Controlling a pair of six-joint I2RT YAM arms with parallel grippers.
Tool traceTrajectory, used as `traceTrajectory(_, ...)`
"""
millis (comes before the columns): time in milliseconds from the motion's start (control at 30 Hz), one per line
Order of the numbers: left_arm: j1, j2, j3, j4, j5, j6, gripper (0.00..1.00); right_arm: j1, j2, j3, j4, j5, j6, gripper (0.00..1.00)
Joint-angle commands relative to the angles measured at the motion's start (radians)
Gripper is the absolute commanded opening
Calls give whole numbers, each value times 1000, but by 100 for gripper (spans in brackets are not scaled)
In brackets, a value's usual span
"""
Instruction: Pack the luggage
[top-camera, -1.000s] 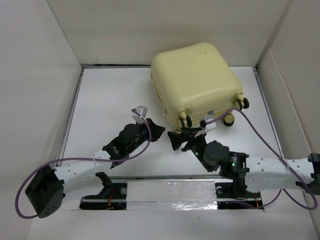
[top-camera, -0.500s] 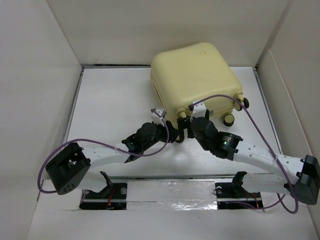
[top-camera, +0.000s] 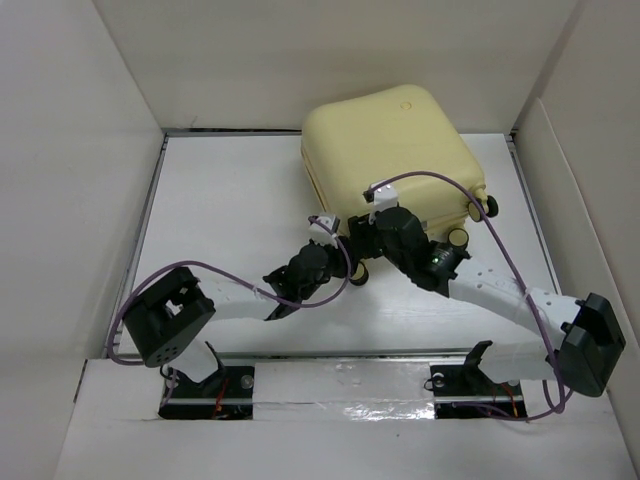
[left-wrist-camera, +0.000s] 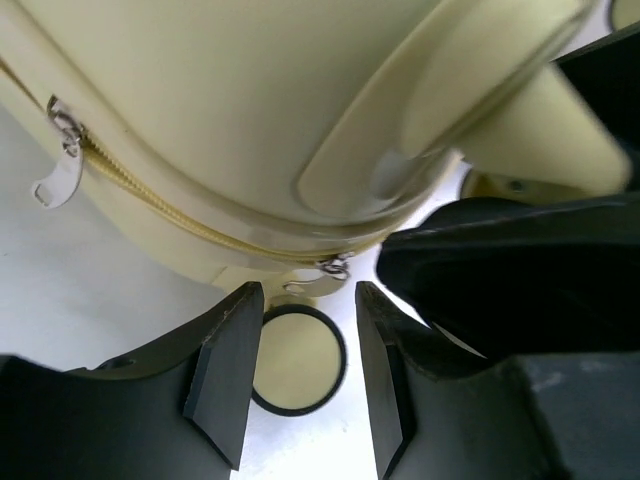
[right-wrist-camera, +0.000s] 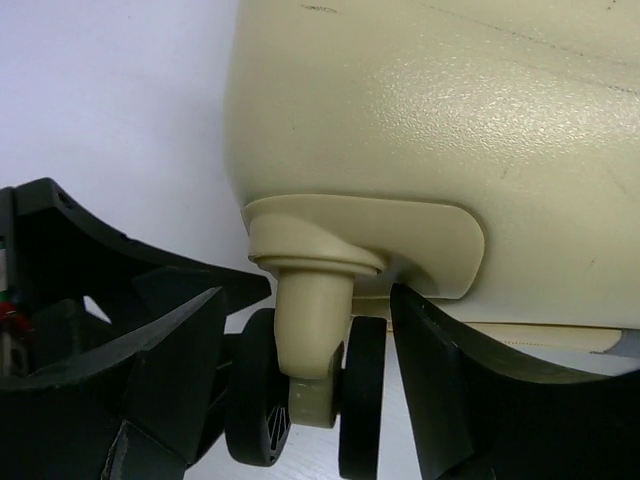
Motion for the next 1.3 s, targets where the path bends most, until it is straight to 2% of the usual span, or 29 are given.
traceTrajectory(0,-16,25,67,119,-62,30,39,-11,32,51,87,-108,-37,72)
traceTrajectory(200,-36,75,107,128,-127,33,36,-11,63,75,61,-145,-61,55)
traceTrajectory(267,-49,81,113,135,-147,35,36,-11,66,74,55,-165,-63,55)
traceTrajectory(367,-77,95,133,132,-205,39,35,-11,65,66,50,-191,-66,43)
traceTrajectory(433,-89,98,138,149,-214,49,35,-11,62,54,58,-199,-63,45)
traceTrajectory(533,-129,107,130,186,-219,70,36,-11,56,42,76,-218,-63,55)
traceTrajectory(900,-147,92,35,319,-110,92,39,-59,36,20,118,-263,-54,58)
traceTrajectory(1067,-157,86,14,333,-78,112,39,-71,19,23,139,-321,-55,57)
traceTrajectory(1167,-166,92,12,346,-76,116,39,-62,22,31,136,-338,-55,52)
traceTrajectory(1267,-166,106,37,346,-107,124,40,-53,26,28,133,-340,-54,42)
